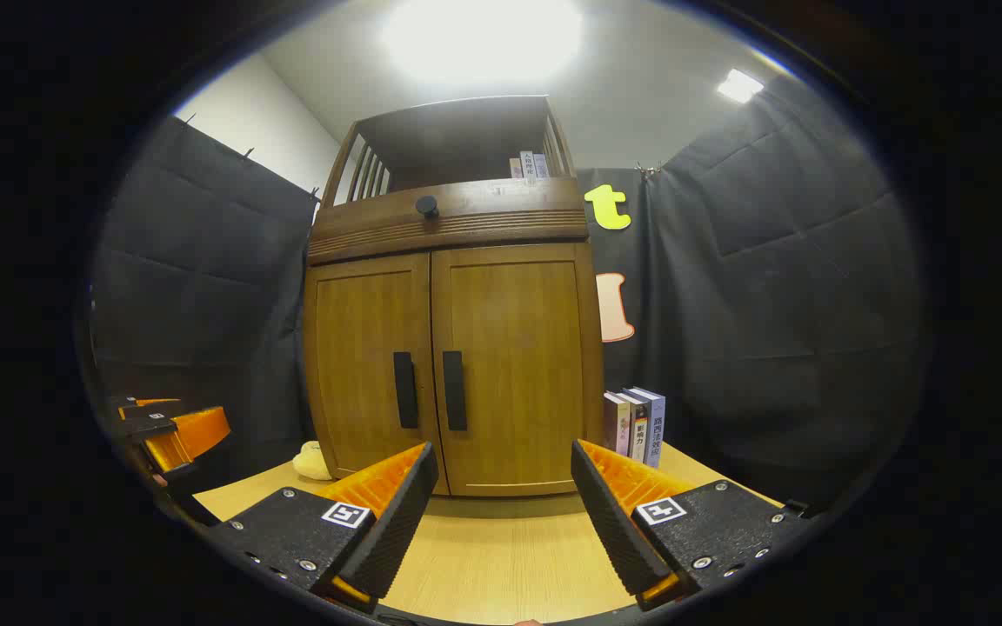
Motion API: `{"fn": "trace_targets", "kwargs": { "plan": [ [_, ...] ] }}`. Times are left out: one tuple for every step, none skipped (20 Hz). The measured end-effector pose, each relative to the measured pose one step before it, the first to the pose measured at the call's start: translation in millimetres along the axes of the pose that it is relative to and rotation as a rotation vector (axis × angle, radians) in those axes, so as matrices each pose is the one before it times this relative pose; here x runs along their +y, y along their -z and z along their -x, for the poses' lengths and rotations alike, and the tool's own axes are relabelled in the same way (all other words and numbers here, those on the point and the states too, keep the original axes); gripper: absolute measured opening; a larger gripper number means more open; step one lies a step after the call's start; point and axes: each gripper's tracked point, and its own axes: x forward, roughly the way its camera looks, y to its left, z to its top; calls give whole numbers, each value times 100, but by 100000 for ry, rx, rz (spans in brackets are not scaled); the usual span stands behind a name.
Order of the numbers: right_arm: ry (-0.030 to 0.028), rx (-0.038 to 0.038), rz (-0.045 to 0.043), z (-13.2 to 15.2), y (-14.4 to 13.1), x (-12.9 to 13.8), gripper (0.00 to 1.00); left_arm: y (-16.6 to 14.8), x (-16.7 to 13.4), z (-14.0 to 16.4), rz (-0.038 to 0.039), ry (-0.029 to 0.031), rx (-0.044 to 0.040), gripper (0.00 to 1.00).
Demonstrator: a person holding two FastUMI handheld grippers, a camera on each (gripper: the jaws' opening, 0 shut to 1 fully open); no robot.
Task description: Open the right door of the double-door shoe cabinet with the right hand, and open the left door with the left hand.
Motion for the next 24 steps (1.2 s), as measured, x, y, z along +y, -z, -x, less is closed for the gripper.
{"fn": "trace_targets", "kwargs": {
  "plan": [
    [-367,575,-65,73,175,152,95,-114,143,88,-106,-524,37,91],
    [141,243,491,41,-3,-2,95,-32,-39,-23,113,-511,-327,96],
    [315,-272,528,94,-130,-18,95,-120,1,11,300,-309,-436,96],
    [182,-310,191,144,-101,-7,95,91,8,-72,18,-27,-402,91],
    [0,-175,-161,93,85,121,95,-11,67,-23,-391,-85,-163,87],
    [-92,119,-274,22,23,75,95,40,14,35,-375,-40,-74,91],
    [-47,381,-130,-24,189,89,95,-48,29,17,-140,-78,-16,91],
    [25,218,-186,17,71,-19,95,44,-10,47,8,-22,-67,92],
    [290,14,-151,-38,-63,-51,95,-79,-12,42,-19,163,-145,92],
    [257,-150,-24,15,-82,-64,95,9,15,-37,-71,165,-366,92],
    [421,-153,76,-135,-45,-44,95,-42,14,-30,-78,147,-380,91],
    [406,-150,72,-27,-72,-123,95,15,0,31,212,136,-392,92],
    [500,174,86,-149,89,-33,95,-45,-24,-33,454,168,-100,92],
    [441,236,-112,-30,47,-64,95,23,-41,6,487,305,-72,92],
    [218,197,-109,-67,-24,69,95,-51,11,0,340,241,72,92],
    [161,-154,93,-39,-161,56,95,-29,-27,11,210,187,-224,91],
    [332,-310,375,-94,-132,30,95,-34,-17,-12,137,242,-127,91],
    [230,-316,255,-135,-205,19,95,49,-47,-19,-24,341,-21,91],
    [-82,-230,-103,-272,-100,150,95,-25,20,15,-117,173,-115,91],
    [-368,-337,-321,-388,-303,211,95,28,-27,-7,-116,110,-60,92],
    [-77,-498,-340,-413,-380,82,95,-43,21,12,-78,-12,-37,96],
    [-174,-720,-307,-537,-469,110,95,43,6,-9,-125,-155,-166,92],
    [9,-740,-174,-587,-444,99,95,-74,24,6,-41,-176,-203,92],
    [76,-677,-125,-652,-433,-7,95,33,6,7,-31,-289,-70,92]
  ]
}}
